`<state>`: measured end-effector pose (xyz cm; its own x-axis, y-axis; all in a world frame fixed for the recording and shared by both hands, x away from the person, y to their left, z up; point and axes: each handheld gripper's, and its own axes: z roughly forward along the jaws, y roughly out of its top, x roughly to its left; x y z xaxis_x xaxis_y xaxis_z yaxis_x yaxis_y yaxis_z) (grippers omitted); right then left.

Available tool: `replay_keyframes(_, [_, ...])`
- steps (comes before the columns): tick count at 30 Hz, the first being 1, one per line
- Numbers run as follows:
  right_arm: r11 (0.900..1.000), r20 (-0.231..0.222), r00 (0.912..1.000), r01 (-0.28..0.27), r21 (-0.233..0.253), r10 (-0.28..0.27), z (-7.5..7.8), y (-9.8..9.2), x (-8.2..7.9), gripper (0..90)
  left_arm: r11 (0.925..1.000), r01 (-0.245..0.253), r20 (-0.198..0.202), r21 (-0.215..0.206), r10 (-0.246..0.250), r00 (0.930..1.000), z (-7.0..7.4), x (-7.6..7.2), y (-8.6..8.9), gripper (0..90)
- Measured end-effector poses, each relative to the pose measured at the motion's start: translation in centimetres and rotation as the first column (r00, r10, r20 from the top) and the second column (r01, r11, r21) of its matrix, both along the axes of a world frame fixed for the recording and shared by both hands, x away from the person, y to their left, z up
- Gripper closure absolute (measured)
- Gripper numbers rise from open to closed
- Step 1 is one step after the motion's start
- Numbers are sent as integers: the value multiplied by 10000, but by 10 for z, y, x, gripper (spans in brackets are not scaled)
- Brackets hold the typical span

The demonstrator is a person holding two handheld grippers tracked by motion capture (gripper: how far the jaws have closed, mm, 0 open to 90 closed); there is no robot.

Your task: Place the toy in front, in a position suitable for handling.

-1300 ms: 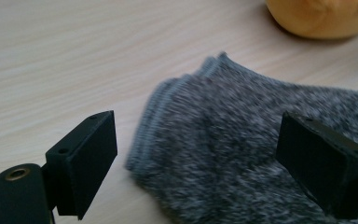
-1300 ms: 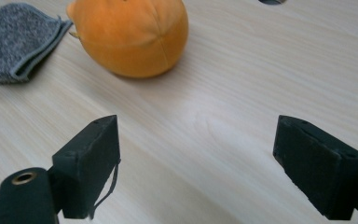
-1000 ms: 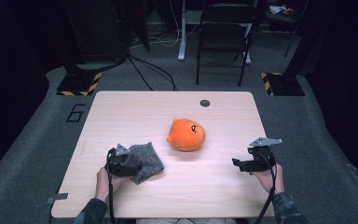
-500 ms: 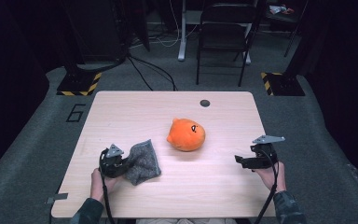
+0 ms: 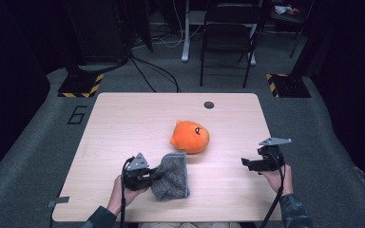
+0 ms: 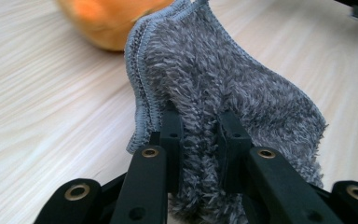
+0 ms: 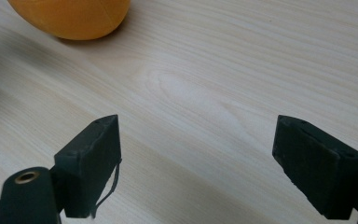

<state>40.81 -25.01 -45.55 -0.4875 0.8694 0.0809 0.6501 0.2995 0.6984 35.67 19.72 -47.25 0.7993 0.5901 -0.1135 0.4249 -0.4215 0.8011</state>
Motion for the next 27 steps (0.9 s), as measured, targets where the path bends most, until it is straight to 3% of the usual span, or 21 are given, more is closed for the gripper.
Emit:
replay_keyframes(10, [9998, 29, 9999, -114, -137, 115, -3, -2, 2, 144, 9941, 1044, 66, 277, -1046, 9945, -2, 4, -49, 754])
replay_keyframes(16, [9999, -162, 9998, 83, -102, -84, -3, -2, -1, 144, 9869, 1494, -222, 606, -1483, 9887, -17, 13, -80, 747])
replay_keyframes(18, [9998, 24, 10000, -72, -203, 73, -4, -3, 1, 144, 9869, 1493, -301, 619, -1477, 9886, -19, 15, -84, 743])
replay_keyframes(21, [9996, -118, 9999, -58, -263, 55, -5, -3, 0, 144, 9808, 1683, -570, 986, -1633, 9849, -29, 21, -96, 729])
replay_keyframes(23, [9994, -95, 9999, -98, -329, 95, -6, -2, 0, 144, 9776, 1744, -665, 1177, -1675, 9836, -34, 23, -101, 676])
replay_keyframes(24, [9993, -234, 9997, -106, -372, 97, -8, 0, 0, 144, 9749, 1886, -774, 1180, -1803, 9806, -35, 23, -102, 585])
replay_keyframes(26, [9990, -152, 9997, -190, -402, 184, -9, 0, 0, 144, 9762, 1841, -725, 1149, -1766, 9816, -34, 23, -102, 468])
replay_keyframes(27, [9985, -168, 9995, -266, -473, 258, -9, 0, 0, 144, 9770, 1802, -633, 1137, -1739, 9827, -32, 22, -100, 468])
